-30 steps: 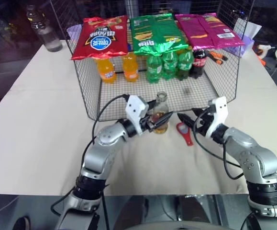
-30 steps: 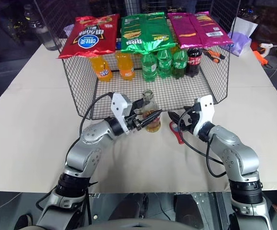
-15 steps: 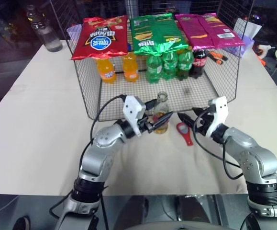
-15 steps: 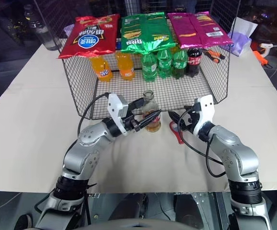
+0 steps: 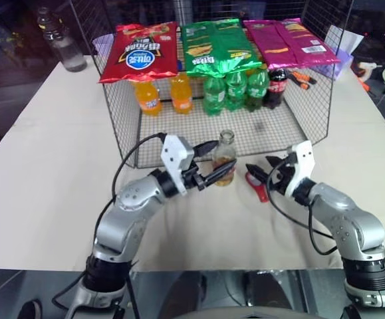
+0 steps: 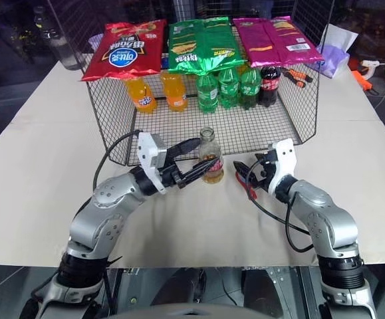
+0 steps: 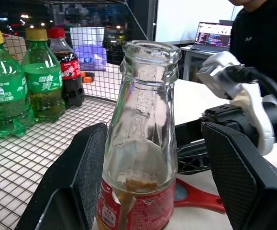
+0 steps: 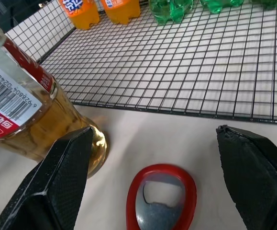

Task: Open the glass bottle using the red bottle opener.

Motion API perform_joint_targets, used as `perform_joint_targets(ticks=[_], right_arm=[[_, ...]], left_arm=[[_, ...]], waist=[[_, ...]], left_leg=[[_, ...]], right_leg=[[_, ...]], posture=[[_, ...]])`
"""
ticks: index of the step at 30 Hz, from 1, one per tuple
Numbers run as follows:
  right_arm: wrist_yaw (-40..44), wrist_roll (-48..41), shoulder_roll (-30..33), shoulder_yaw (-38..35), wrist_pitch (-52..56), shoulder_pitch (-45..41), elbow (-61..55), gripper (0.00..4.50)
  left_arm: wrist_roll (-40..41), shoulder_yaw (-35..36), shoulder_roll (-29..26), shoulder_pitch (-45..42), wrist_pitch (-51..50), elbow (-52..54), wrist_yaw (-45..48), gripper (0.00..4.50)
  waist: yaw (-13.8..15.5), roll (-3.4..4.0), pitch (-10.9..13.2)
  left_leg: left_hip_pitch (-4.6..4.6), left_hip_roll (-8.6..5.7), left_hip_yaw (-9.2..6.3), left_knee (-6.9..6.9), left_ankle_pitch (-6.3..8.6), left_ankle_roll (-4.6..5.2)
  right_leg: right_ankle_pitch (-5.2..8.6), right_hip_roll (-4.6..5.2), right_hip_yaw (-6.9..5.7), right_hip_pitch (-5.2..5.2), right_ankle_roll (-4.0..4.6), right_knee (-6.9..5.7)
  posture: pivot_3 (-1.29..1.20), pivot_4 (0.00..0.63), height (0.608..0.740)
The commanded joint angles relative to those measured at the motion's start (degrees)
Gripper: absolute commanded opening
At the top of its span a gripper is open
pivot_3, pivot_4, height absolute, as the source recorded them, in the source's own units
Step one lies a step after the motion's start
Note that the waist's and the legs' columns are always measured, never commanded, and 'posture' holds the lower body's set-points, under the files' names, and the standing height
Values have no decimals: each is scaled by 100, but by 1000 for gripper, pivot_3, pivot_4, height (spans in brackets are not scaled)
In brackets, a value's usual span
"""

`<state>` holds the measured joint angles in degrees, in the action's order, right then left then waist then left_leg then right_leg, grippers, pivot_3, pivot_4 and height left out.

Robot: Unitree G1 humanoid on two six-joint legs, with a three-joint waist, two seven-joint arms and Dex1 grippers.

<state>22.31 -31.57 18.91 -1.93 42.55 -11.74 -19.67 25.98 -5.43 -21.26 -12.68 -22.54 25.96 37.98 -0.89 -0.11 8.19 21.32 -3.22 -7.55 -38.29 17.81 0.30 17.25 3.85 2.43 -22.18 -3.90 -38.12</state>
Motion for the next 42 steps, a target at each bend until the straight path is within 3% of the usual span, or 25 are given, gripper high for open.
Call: perform_joint_targets(ticks=[1, 8, 15, 28, 30, 33, 34, 42], right_arm=[[126, 30, 56, 23, -120, 40, -150, 4159], [227, 87, 34, 44, -196, 28, -56, 4159], [432, 167, 164, -218, -637, 262, -19, 4159], [2419, 654, 1378, -857, -3143, 2333, 140, 4159], [2645, 566, 1497, -999, -3282, 2484, 291, 4329], [2869, 535, 1573, -1154, -3540, 2515, 576, 4500], [2889, 550, 1579, -1177, -3585, 2508, 632, 4500], [3279, 489, 1722, -1239, -3885, 2339, 1070, 4500]], left_arm=[[126, 121, -117, 148, -149, 422, -89, 3231], [-13, 153, -149, 227, -94, 442, -295, 3231], [-65, 547, -233, 968, 93, 395, -495, 3231], [-422, 973, -438, 2275, 864, 51, -294, 3231], [-370, 1061, -442, 2510, 1050, -18, -166, 3265], [-398, 1175, -436, 2721, 1230, -107, -162, 3887], [-391, 1199, -439, 2768, 1257, -116, -153, 4365], [-440, 1416, -534, 2889, 1270, -226, -188, 4445]], waist=[[2, 0, 0], [7, 0, 0], [-5, 2, 0], [6, 3, 0], [7, 5, 2], [25, 4, 3], [26, 4, 3], [31, 5, 3]], left_leg=[[0, 0, 0, 0, 0, 0], [0, 0, 1, -2, 0, 0], [0, 2, 3, 0, 0, 0], [-10, 8, 10, 0, 1, 1], [-33, 13, 12, 3, 1, 1], [-52, 13, 12, 2, 4, 5], [-53, 13, 11, 1, 4, 5], [-51, 14, 7, 2, 4, 5]], right_leg=[[0, 0, 0, 0, 0, 0], [0, -1, 0, 0, 0, -2], [0, 8, 4, -3, 0, -2], [0, 14, 8, 6, 0, -2], [0, 11, 9, 29, 0, 1], [0, 15, 8, 53, 0, 5], [0, 15, 7, 55, 0, 4], [0, 16, 4, 55, 0, 6]], posture=[[0, 150, 740], [0, 150, 740], [0, 150, 740], [0, 150, 740], [0, 150, 740], [0, 150, 740], [0, 150, 740], [0, 150, 740]])
